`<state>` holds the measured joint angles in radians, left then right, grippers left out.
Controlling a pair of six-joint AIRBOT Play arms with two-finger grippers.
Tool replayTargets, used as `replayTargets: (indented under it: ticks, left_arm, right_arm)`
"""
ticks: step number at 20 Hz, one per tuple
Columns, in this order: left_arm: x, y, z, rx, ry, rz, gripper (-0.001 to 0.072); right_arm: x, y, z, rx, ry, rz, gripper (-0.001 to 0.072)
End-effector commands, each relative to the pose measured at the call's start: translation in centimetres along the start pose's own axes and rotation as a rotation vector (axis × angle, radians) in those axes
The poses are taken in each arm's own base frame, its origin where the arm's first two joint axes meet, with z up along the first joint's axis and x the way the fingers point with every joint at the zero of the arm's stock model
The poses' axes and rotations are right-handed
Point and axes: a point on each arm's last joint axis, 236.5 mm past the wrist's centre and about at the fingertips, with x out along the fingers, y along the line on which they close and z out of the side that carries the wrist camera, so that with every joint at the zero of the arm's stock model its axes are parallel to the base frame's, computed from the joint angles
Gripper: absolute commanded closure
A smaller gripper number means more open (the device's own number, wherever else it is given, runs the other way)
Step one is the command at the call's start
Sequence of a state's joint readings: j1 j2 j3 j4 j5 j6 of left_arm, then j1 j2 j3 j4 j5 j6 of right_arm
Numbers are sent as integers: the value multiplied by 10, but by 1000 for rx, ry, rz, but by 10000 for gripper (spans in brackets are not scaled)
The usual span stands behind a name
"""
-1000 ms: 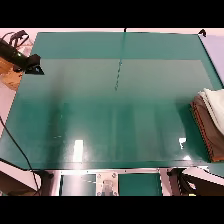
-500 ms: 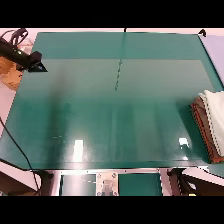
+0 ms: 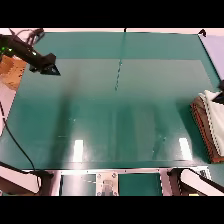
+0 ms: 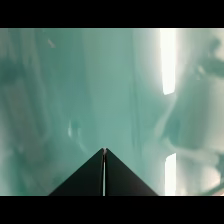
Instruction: Fold the shirts.
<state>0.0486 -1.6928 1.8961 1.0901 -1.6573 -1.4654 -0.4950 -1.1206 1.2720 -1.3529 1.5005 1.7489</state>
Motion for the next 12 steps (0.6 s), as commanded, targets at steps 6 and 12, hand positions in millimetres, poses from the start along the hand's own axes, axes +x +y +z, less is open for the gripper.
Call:
replayTargets:
  ticks: [6, 12]
  left_arm:
    - [40, -12, -139, -51, 98, 39, 684]
    - [31, -16, -149, -40, 7, 49, 683]
  right_arm:
    - [70, 72, -115, -348, 74, 89, 693]
    - [75, 92, -130, -435, 73, 115, 693]
